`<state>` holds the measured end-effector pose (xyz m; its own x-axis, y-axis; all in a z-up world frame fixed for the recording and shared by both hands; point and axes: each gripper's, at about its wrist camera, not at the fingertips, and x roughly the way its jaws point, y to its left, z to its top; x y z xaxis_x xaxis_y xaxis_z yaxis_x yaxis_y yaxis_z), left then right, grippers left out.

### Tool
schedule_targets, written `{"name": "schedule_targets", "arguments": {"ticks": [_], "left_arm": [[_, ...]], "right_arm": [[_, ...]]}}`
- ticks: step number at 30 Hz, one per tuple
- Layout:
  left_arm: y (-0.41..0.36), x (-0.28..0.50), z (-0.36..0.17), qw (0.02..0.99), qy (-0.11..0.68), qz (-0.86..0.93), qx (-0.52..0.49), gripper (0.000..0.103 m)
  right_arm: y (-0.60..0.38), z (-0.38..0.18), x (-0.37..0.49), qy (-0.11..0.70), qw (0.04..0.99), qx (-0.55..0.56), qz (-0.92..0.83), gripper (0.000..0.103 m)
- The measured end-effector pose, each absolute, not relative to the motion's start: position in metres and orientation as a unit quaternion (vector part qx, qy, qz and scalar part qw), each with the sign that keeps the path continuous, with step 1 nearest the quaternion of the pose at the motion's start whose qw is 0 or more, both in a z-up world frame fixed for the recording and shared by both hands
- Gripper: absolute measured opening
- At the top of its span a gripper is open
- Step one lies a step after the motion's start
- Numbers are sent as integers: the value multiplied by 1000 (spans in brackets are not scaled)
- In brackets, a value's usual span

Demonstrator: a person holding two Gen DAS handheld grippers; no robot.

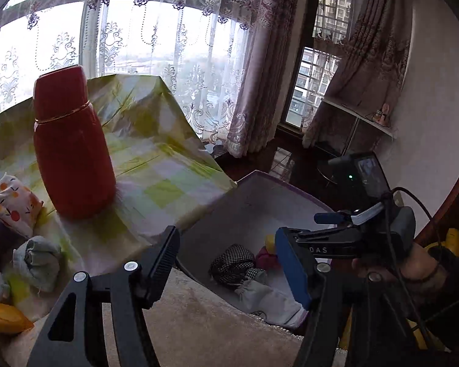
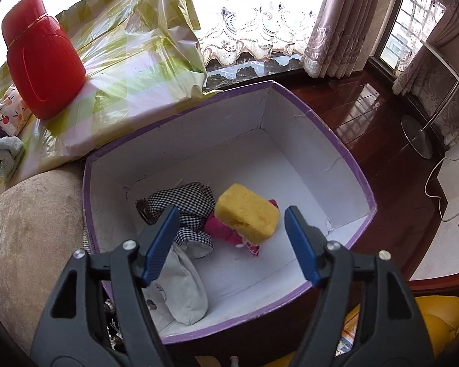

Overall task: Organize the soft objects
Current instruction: 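Open the right tool to drop the sponge while the left tool drops the grey bag into the box, then move both tools back to the pile and grasp the orange mesh bag with the left tool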

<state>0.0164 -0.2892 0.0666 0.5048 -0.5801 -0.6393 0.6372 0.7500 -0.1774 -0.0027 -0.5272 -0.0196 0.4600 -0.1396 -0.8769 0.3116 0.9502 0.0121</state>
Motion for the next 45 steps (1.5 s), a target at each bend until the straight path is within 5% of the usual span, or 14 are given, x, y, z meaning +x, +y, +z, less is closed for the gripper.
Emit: {"name": "schedule_targets", "arguments": {"ticks": [8, 9, 10, 11, 14, 17, 21, 25, 26, 34, 45], "left_arm": [[-202, 146, 16, 869, 471, -120, 93, 65], [-202, 155, 6, 862, 482, -108, 116, 59], [-200, 162, -6, 850, 498, -88, 146, 36], [-194, 167, -13, 845, 507, -68, 159, 26], [-173, 170, -13, 851, 505, -43, 139, 25], [-147, 168, -10, 859, 497, 9, 122, 25], [-121, 162, -6, 867, 494, 19, 61, 29], [-108, 140, 15, 899, 437, 7, 19, 67], [-103, 133, 22, 908, 418, 9, 7, 68], [-64, 93, 51, 943, 320, 28, -91, 69], [-53, 87, 46, 944, 307, 12, -122, 69]], "right_arm": [[-468, -7, 25, 493, 866, 77, -17, 72], [-457, -5, 30, 490, 869, 72, -1, 67], [-445, -2, 36, 488, 871, 64, 12, 63], [-434, 0, 41, 485, 873, 57, 24, 61], [-398, 2, 61, 478, 873, 45, 82, 48], [-363, 1, 84, 476, 866, 35, 150, 46], [-315, -4, 114, 482, 847, 5, 222, 46], [-279, -13, 138, 493, 828, -14, 266, 46], [-273, -14, 143, 494, 825, -15, 272, 46], [-236, -23, 181, 502, 820, -20, 274, 46], [-221, -31, 201, 507, 835, -56, 206, 47]]}}
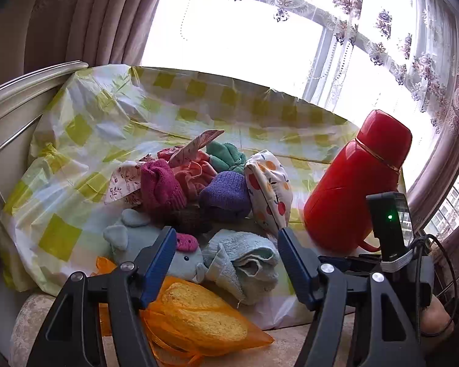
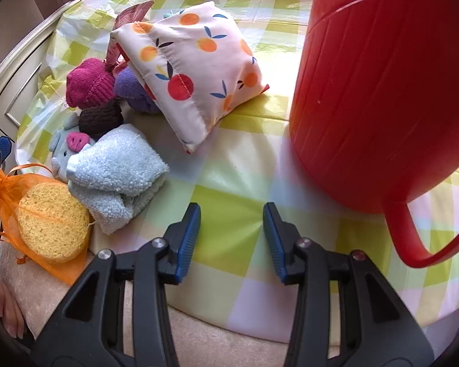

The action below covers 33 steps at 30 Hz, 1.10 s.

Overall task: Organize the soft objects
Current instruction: 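Move both tools back to the pile and grasp the orange mesh bag with the left tool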

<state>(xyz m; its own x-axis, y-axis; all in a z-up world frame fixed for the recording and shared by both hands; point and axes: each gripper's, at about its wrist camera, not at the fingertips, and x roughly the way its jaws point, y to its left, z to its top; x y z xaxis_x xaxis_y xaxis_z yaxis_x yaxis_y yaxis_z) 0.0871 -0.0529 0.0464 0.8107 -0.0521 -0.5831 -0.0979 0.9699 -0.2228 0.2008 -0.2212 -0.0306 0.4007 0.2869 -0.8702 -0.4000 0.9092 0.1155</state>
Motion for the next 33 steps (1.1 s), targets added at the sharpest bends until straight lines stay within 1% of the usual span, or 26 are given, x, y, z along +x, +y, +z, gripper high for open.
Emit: {"name": "schedule_targets", "arguments": {"ticks": [2, 7, 13, 16, 18, 20, 24, 27, 29, 33], "left_arm": [[-52, 88, 45, 943, 309, 10, -125, 69], [-50, 85, 46, 944, 301, 10, -132, 69], [-47, 72, 56, 952, 272, 16, -136, 69], [-42, 65, 57, 953, 268, 26, -142, 69], [-38, 61, 56, 951, 268, 30, -148, 69], [-35, 60, 55, 949, 272, 31, -153, 69], [-37, 60, 54, 949, 275, 31, -150, 69], [-38, 60, 54, 950, 275, 31, -146, 69], [-38, 60, 54, 950, 275, 32, -147, 69], [-37, 60, 54, 949, 276, 35, -149, 69]], "right_arm": [[-225, -31, 202, 508, 841, -67, 176, 52], [-242, -27, 200, 497, 846, -51, 184, 55], [-233, -30, 202, 504, 838, -61, 200, 57], [-243, -29, 204, 503, 849, -59, 148, 61], [-258, -29, 205, 509, 851, -43, 122, 61], [-259, -25, 203, 501, 852, -33, 149, 61], [-236, -21, 196, 487, 845, -68, 211, 62], [-228, -28, 202, 501, 833, -81, 219, 62], [-226, -30, 206, 503, 832, -79, 222, 65], [-219, -34, 212, 505, 834, -87, 206, 67]]}}
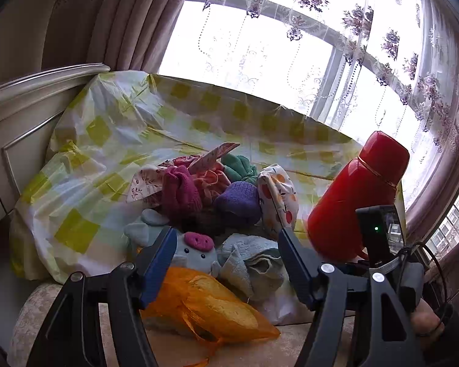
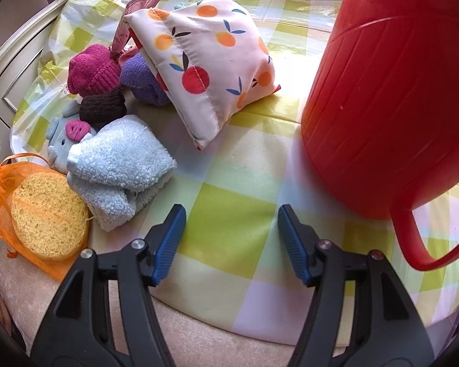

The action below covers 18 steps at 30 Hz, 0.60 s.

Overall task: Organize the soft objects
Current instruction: 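Move both tools back to the pile and grasp the orange mesh bag with the left tool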

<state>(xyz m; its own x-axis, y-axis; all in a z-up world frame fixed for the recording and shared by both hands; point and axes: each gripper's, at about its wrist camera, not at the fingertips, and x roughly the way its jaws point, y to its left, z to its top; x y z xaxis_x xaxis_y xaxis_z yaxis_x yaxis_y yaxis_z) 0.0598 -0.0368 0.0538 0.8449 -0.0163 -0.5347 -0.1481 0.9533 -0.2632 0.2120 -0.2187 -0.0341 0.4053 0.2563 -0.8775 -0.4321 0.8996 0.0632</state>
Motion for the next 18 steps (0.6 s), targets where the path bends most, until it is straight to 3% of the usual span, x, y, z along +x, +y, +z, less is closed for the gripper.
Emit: {"name": "schedule_targets", "arguments": {"ticks": [9, 13, 18], "left_arm": [[-21, 56, 50, 937, 292, 80, -174, 70], [-14, 54, 44, 926, 315, 93, -185, 80], [-6, 59, 30, 902, 366, 101, -205, 83]], "right_arm": [[-249, -43, 222, 524, 843, -57, 103, 77], [-262, -45, 216, 530, 845, -47, 61, 80], [-285, -39, 196, 524, 850, -19, 53, 80]]}}
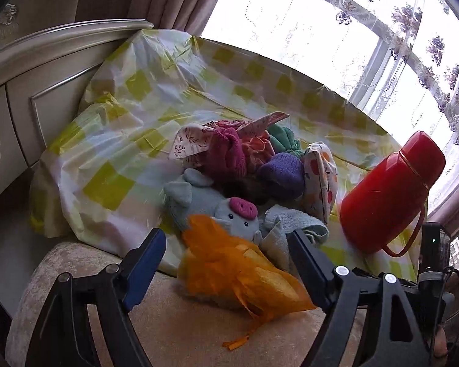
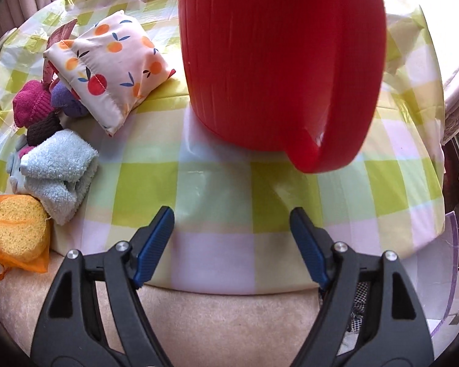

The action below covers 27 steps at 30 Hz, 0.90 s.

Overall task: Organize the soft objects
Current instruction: 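Move both tools back to the pile and grasp the orange mesh bag with the left tool, then grasp the blue towel with the right tool while the left tool holds the orange mesh bag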

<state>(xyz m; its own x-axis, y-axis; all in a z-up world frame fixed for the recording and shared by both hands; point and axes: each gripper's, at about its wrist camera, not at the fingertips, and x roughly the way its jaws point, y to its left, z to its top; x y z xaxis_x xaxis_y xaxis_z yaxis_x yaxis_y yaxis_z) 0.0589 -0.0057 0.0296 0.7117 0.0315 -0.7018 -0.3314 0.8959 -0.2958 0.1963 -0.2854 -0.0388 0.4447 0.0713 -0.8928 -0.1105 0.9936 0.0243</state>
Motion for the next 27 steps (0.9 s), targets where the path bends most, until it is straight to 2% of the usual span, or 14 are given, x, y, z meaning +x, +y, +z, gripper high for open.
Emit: {"name": "schedule_targets", "arguments": {"ticks": [5, 7, 11, 19, 27], "left_arm": [[-2, 86, -4, 851, 465, 69, -233, 83], [-2, 94, -12, 843, 480, 54, -236, 72], [-11, 103, -13, 847, 485, 33, -216, 59], [-5, 89, -2, 863, 445, 15, -237, 45], [18, 58, 14, 883, 376, 75, -270, 43]], "right_arm": [[-300, -26, 175, 505, 860, 11, 73, 80], [-297, -21, 170, 498, 864, 9, 81, 80], [-269, -20, 169, 494, 863, -11, 103, 80], [-211, -13, 173, 489, 856, -34, 167, 80], [-150, -15, 181, 477, 847, -58, 225, 85]]}}
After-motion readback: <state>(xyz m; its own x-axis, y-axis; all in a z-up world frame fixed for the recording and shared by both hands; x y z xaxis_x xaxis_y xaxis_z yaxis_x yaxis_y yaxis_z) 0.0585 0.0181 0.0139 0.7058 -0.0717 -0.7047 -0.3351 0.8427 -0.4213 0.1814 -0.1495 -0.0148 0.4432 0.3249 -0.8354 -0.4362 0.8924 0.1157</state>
